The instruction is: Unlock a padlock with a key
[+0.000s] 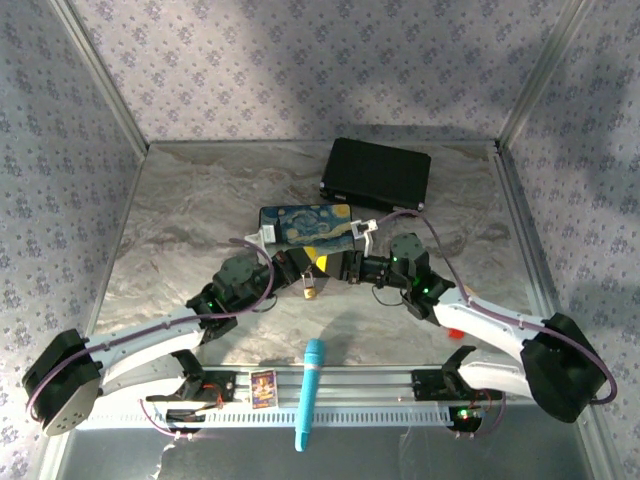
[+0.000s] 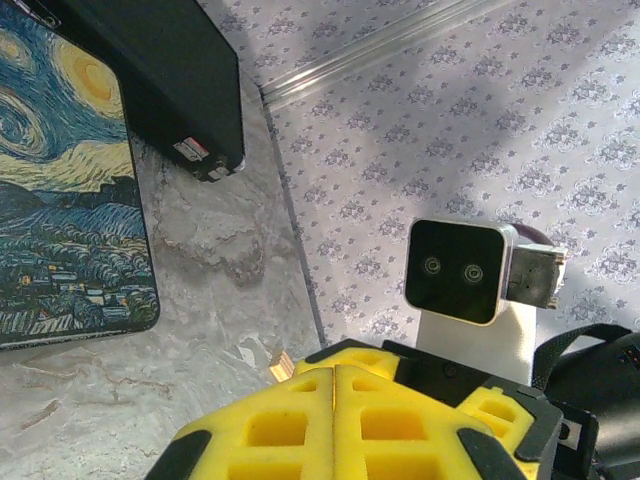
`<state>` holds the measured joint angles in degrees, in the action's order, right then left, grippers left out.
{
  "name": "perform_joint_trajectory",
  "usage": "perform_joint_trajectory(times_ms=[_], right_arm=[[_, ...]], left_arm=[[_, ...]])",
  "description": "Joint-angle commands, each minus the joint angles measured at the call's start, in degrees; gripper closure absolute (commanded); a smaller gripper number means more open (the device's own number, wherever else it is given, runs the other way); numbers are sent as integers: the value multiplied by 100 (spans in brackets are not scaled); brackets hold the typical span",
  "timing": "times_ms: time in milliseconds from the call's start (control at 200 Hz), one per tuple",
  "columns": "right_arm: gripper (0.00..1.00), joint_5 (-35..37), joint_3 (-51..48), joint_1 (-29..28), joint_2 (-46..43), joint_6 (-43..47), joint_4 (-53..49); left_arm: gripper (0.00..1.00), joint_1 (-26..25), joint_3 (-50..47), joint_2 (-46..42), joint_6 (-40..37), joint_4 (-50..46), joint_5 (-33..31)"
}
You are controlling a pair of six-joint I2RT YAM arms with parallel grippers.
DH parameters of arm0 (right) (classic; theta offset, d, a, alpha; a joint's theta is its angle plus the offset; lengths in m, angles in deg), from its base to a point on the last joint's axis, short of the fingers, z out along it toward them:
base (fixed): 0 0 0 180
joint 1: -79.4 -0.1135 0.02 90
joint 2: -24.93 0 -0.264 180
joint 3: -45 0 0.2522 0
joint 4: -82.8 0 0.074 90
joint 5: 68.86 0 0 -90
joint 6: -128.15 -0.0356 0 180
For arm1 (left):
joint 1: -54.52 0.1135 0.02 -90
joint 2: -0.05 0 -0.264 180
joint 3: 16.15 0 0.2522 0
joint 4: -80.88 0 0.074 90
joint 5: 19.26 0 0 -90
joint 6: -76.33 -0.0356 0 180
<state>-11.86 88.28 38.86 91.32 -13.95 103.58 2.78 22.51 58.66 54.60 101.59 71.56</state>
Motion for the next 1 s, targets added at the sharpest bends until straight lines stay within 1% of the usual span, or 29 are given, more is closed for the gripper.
perform_joint_trajectory(times_ms=[0, 55, 115, 180, 355, 560, 625, 635, 650, 690, 695, 710, 725, 730, 750, 770, 795, 919, 994], right_arm=[[73, -131, 168, 0, 48, 41, 199], [75, -162, 145, -1, 83, 3, 274], [80, -207, 129, -6, 136, -50, 382], [81, -210, 99, -20, 168, -65, 448], [90, -198, 46, -6, 172, -93, 513], [98, -170, -95, 32, 85, -107, 529], [100, -164, -126, 52, 63, -108, 518], [100, -164, -128, 53, 61, -108, 514], [100, -164, -134, 50, 59, -100, 506], [100, -161, -144, 55, 41, -84, 454], [100, -163, -146, 59, 37, -78, 447], [100, -159, -152, 56, 32, -62, 427], [100, -155, -165, 62, 18, -49, 390], [100, -151, -165, 63, 12, -48, 380], [100, -134, -182, 75, -3, -25, 324], [100, -103, -190, 80, -34, -5, 257], [100, -70, -213, 102, -69, 33, 145], [100, 190, -222, 219, -301, 336, -706], [100, 543, -171, 314, -432, 566, -1557]], left_arm=[[100, 21, 62, 35, 68, 270, 104], [100, 15, 67, 52, 64, 275, 94], [100, 8, 49, 76, 81, 309, 97], [100, 15, 25, 97, 107, 339, 86], [100, 17, -11, 124, 142, 339, 68], [100, 39, -38, 120, 116, 142, -20], [100, 63, 5, 135, 113, -54, -43], [97, 67, -1, 134, 109, -66, -57], [88, 66, -10, 138, 100, -89, -81], [54, 66, -46, 76, 89, -192, -237], [52, 67, -56, 65, 85, -203, -261], [38, 69, -82, 39, 53, -222, -310], [27, 66, -102, 5, -1, -238, -379], [25, 63, -110, -6, -17, -243, -393], [12, 73, -126, -62, -69, -307, -473], [2, 71, -127, -118, -113, -403, -551], [0, 75, -111, -196, -167, -622, -649], [0, 72, 36, -477, -372, -1801, -1133], [2, 77, 177, -416, -511, -2487, -1304]])
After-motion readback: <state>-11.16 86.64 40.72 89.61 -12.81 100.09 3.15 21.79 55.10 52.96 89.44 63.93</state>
